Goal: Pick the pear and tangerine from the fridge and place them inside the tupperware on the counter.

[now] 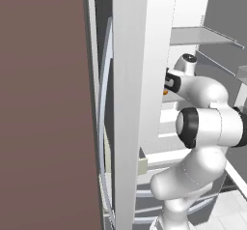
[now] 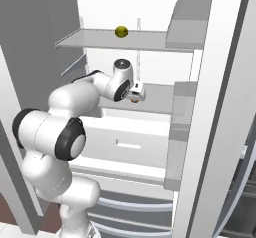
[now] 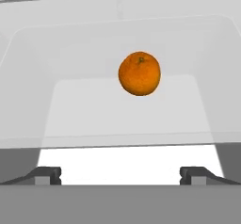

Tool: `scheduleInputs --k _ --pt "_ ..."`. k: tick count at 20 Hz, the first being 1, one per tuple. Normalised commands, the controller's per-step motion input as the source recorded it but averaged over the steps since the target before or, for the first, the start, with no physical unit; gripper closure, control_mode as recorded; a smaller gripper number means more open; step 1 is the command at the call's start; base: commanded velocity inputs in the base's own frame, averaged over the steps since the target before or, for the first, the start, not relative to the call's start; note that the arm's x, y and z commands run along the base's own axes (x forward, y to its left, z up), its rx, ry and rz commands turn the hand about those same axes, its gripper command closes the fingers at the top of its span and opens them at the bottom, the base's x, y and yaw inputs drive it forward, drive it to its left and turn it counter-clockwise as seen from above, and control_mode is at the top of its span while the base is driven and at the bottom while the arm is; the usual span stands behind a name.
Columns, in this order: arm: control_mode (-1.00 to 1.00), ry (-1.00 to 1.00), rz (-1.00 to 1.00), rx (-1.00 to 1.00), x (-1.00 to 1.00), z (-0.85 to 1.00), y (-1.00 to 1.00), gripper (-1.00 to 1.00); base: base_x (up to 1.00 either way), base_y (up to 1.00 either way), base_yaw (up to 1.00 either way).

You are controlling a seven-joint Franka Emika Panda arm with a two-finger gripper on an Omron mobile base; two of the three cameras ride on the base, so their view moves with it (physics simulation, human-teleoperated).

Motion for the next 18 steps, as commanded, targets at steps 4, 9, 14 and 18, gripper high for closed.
scheduleInputs --k 4,9,14,18 --pt "-1.00 0.00 0.00 0.00 0.21 -0.14 -0.03 -1.00 0.00 0.00 0.00" --pt "-1.00 0.00 0.00 0.00 0.20 -0.12 -0.05 -1.00 0.00 0.00 0.00" --pt "-1.00 0.00 0.00 0.00 0.21 -0.08 -0.07 -1.00 0.00 0.00 0.00" --pt "-1.00 0.00 0.00 0.00 0.23 -0.06 -0.06 -1.00 0.00 0.00 0.00"
